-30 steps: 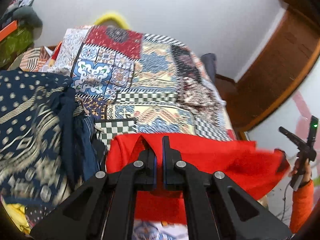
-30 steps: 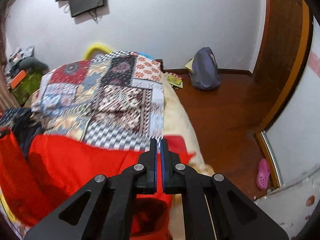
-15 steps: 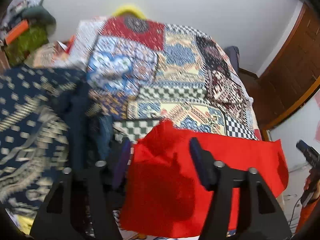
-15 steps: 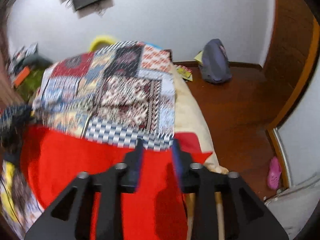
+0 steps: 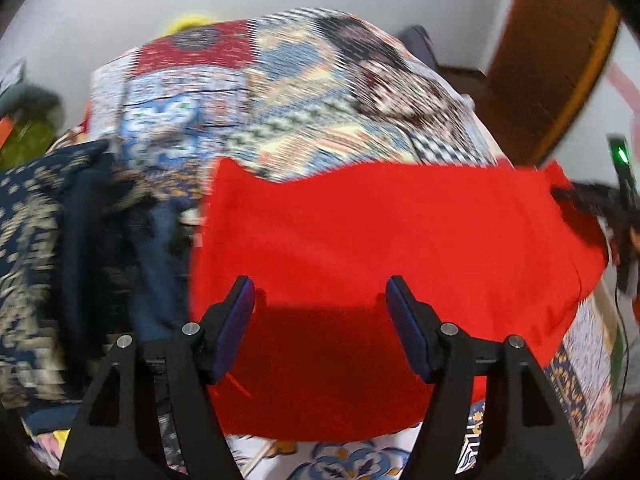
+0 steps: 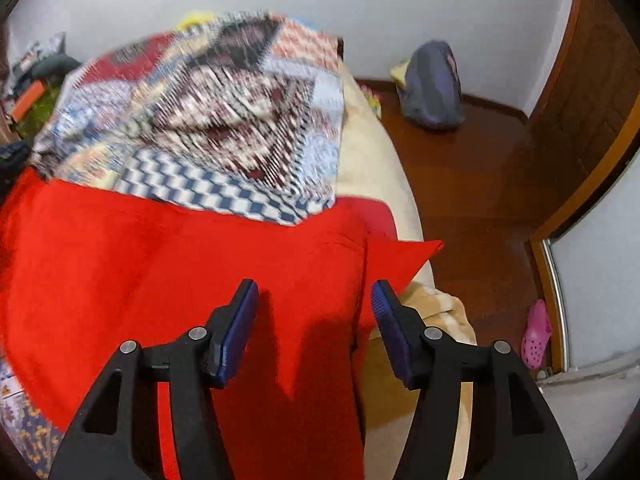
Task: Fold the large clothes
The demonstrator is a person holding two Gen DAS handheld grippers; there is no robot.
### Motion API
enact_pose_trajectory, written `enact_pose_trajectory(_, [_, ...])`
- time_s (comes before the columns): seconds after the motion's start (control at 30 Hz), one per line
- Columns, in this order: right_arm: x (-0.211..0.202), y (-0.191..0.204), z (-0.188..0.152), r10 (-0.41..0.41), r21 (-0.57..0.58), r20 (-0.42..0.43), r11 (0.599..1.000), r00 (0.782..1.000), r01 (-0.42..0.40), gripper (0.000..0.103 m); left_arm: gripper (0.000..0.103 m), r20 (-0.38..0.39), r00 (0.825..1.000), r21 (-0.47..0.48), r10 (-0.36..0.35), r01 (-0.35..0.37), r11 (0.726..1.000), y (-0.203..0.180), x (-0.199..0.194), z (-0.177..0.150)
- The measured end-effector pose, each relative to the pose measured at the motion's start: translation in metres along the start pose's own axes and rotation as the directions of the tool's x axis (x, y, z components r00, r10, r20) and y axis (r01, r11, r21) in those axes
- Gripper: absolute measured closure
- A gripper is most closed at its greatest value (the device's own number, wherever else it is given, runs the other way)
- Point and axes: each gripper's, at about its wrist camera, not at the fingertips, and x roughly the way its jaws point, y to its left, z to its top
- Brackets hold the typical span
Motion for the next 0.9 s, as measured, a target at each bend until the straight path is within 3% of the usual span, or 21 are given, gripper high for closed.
enact_pose_trajectory(0.1, [0.013,-0.009,0.001,0.067,0.064,-0.036,0.996,0.997,-0.065,0.092,0.036,-0.019,1.0,0.044,0.003,-0.003,0.999,-0.018,0.018,-0.001])
enact_pose_trajectory(0.2, [-0.003,-0.009,0.004,0.07,0.06,0.025,0.996,0.997,-0.071,0.097,0.036,-0.018,1.0,0.066,0.017,-0.016,0.998,-0.028,0.028,-0.001])
enact_pose_trajectory(0.37, [-0.047,-0.005,0.027,0.04,-0.009,0.144,0.999,0.989,-0.039,0.098,0.036,0.007,1.0,0.056,0.014,-0.014,0.998,-0.031,0.03,0.006])
enact_pose_trajectory(0.47, [-0.045,-0.006,0.037,-0.011,-0.026,0.15,1.0,0.989,0.015,0.097,0.036,0.0,1.0,0.035,0.028,-0.028,0.999,-0.028,0.038,0.007])
enact_pose_trajectory(0.63, [0.012,-0.016,0.028,-0.029,0.06,0.002,0.998,1.0,0.029,0.096,0.032,-0.009,1.0,-0.025,0.01,-0.01,1.0,-0.019,0.053,0.001])
enact_pose_trajectory(0.67, [0.018,-0.015,0.023,-0.056,0.063,-0.02,0.996,0.998,0.057,0.089,0.031,-0.001,1.0,-0.032,0.009,-0.009,0.999,-0.018,0.053,0.001])
enact_pose_trajectory(0.77, [0.01,-0.005,0.011,-0.101,0.054,-0.016,0.993,0.995,0.102,0.079,0.03,0.005,1.0,-0.036,0.005,-0.005,0.999,-0.017,0.053,-0.001])
enact_pose_trajectory(0.9, [-0.028,0.022,0.006,-0.047,0.023,0.059,0.999,0.997,0.046,0.062,0.031,0.006,1.0,-0.032,0.021,-0.021,0.999,-0.022,0.045,-0.005])
